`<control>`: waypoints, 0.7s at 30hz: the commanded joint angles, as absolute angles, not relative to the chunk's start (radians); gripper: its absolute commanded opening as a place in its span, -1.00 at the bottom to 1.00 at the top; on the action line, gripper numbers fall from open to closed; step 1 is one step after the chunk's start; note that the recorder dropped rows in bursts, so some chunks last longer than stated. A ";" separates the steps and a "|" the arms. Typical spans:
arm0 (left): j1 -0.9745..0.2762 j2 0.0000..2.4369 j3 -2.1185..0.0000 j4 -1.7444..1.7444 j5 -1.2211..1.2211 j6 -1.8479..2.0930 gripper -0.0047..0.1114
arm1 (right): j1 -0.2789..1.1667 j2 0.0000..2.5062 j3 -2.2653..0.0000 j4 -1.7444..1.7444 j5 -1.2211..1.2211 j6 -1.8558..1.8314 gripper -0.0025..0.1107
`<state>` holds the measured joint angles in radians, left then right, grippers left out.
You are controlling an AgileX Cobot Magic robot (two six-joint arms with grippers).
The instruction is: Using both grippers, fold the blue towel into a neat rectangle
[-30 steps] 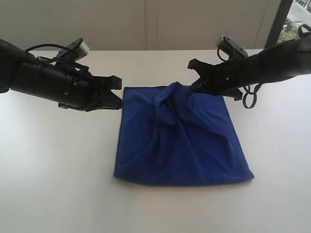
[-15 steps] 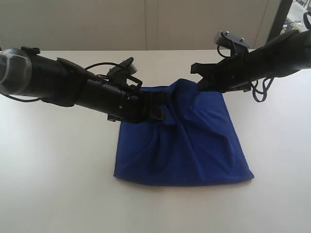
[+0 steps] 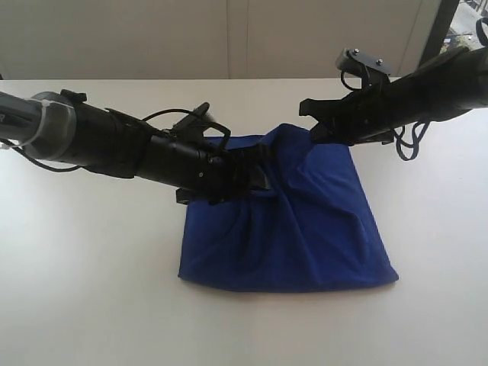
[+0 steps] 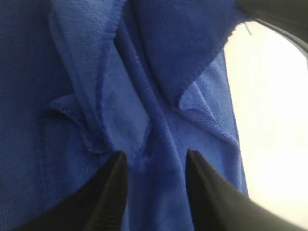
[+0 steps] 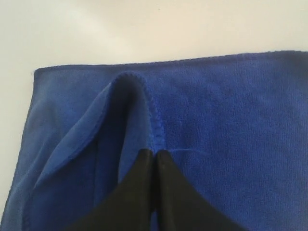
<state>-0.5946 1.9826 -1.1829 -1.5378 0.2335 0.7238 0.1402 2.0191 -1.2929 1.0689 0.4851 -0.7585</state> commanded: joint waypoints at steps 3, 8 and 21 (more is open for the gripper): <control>-0.601 1.986 -1.195 -1.570 0.202 0.732 -0.13 | 0.139 2.009 -1.294 1.064 0.488 -0.753 -0.96; -0.601 2.002 -1.210 -1.570 0.263 0.730 -0.13 | 0.139 2.009 -1.294 1.064 0.488 -0.753 -0.96; -0.601 2.000 -1.210 -1.416 0.348 0.685 -0.13 | 0.139 2.009 -1.292 1.064 0.488 -0.753 -0.96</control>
<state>-0.5946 2.0079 -1.2064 -1.4744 0.3269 0.7178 0.1402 2.0191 -1.2929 1.0689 0.4851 -0.7567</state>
